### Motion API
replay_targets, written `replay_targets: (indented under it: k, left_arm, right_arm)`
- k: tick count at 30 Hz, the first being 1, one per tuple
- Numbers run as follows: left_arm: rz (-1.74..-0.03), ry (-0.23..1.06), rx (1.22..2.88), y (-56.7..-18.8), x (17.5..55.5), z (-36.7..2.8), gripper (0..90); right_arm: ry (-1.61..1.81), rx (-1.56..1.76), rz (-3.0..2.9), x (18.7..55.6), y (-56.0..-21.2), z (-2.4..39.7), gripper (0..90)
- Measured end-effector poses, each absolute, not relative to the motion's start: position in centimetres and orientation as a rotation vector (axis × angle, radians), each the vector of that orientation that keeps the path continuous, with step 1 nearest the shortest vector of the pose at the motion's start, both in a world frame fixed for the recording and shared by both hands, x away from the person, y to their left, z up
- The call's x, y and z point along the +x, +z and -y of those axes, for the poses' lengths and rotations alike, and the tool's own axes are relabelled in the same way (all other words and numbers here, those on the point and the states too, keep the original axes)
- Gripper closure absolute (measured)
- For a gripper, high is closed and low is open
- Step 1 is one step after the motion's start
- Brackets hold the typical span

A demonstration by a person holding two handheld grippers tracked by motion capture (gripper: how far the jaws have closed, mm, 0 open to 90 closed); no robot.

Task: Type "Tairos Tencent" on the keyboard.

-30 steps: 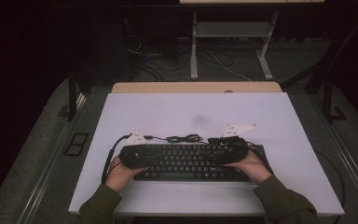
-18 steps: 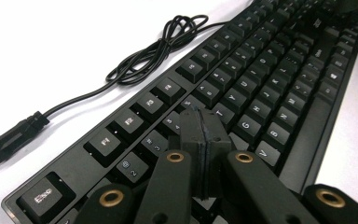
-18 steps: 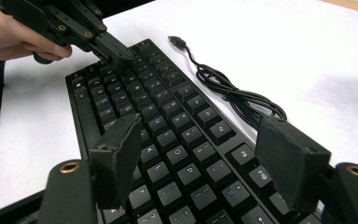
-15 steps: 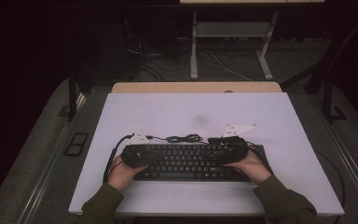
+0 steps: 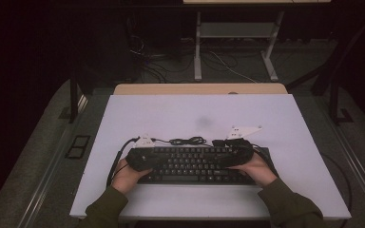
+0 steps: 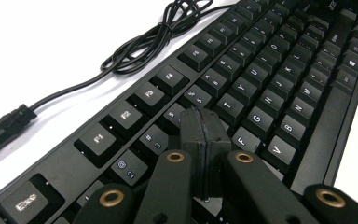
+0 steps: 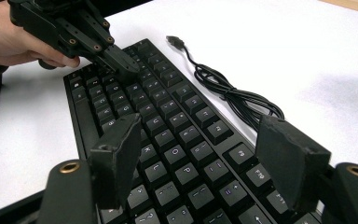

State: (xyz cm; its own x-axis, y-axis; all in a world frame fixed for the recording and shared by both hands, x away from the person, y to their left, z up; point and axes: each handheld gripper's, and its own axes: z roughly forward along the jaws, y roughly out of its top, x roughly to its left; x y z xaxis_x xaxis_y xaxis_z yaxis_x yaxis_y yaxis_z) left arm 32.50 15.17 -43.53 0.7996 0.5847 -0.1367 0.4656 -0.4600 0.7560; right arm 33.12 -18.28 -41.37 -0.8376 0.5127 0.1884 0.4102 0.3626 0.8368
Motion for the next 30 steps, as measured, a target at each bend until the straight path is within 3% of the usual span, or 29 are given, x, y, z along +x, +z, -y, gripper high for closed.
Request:
replay_targets:
  k: [4,15,22,30]
  left_arm:
    - [-0.781,0.172,2.105,-43.09,32.43,-15.49,88.8]
    - [-0.798,0.144,2.078,-42.78,32.16,-15.79,52.9]
    - [-0.789,0.157,2.080,-42.80,32.01,-15.61,34.1]
    - [-0.767,0.161,2.088,-42.80,31.94,-15.45,24.2]
  right_arm:
    - [1.496,0.852,-2.502,33.14,-41.35,18.31,30.6]
    - [1.495,0.864,-2.522,33.10,-41.36,18.19,37.7]
    - [1.497,0.875,-2.535,33.09,-41.22,18.04,47.6]
    - [1.486,0.878,-2.554,33.12,-41.14,17.46,59.2]
